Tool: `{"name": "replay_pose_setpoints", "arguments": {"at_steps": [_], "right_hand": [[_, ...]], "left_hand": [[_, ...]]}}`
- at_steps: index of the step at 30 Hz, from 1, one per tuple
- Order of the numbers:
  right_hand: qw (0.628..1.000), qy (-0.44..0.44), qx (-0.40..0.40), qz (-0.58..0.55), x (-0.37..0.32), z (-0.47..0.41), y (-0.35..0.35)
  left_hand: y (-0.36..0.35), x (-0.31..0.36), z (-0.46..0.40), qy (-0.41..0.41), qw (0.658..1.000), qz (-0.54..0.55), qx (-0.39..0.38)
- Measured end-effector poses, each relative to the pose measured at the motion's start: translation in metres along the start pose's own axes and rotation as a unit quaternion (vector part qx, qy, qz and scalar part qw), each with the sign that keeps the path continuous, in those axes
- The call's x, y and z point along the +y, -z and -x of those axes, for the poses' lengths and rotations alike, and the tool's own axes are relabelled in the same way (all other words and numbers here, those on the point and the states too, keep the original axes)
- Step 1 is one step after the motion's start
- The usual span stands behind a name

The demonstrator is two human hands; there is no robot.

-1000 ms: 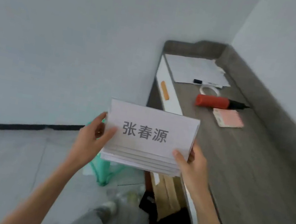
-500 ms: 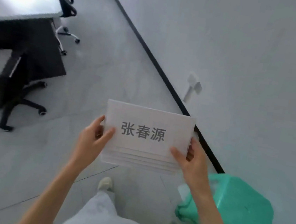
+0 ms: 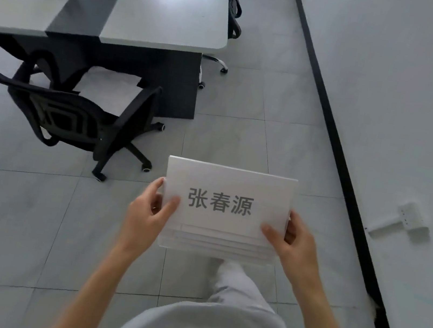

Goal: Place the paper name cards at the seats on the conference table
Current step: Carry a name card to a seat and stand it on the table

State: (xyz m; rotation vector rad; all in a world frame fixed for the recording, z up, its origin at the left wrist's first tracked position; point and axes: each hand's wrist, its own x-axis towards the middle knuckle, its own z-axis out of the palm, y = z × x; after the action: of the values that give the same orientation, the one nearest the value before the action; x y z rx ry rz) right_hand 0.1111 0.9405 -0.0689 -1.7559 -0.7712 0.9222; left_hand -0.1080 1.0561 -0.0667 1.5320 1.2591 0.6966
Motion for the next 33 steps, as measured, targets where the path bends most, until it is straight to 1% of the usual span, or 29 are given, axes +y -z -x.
{"name": "replay_pose_setpoints", "arguments": {"at_steps": [5,12,15,18,22,26,30,33], "right_hand": [[0.997,0.02,-0.066,0.025,-0.033,-0.147,-0.025],[0.976,0.071,-0.193,0.077,-0.123,-0.337,-0.077],[0.968,0.089,-0.219,0.09,-0.15,-0.405,-0.112],[0.965,0.093,-0.226,0.093,-0.168,-0.463,-0.153],[0.971,0.09,-0.207,0.075,-0.186,-0.536,-0.208],[0.982,0.073,-0.17,0.045,-0.22,-0.598,-0.249],[0.988,0.078,-0.125,0.042,-0.249,-0.663,-0.27],[0.993,0.06,-0.093,0.029,-0.263,-0.714,-0.276]], "left_hand": [[-0.003,0.002,-0.117,0.029,0.997,0.036,0.063],[0.016,0.024,-0.255,0.08,0.976,0.087,0.184],[0.036,0.029,-0.312,0.088,0.966,0.096,0.224],[0.064,0.025,-0.378,0.084,0.963,0.095,0.239],[0.108,0.017,-0.476,0.07,0.972,0.072,0.21],[0.15,0.034,-0.577,0.06,0.984,0.038,0.16],[0.176,0.06,-0.674,0.025,0.995,-0.008,0.097],[0.184,0.077,-0.739,0.004,0.999,-0.024,0.043]]}}
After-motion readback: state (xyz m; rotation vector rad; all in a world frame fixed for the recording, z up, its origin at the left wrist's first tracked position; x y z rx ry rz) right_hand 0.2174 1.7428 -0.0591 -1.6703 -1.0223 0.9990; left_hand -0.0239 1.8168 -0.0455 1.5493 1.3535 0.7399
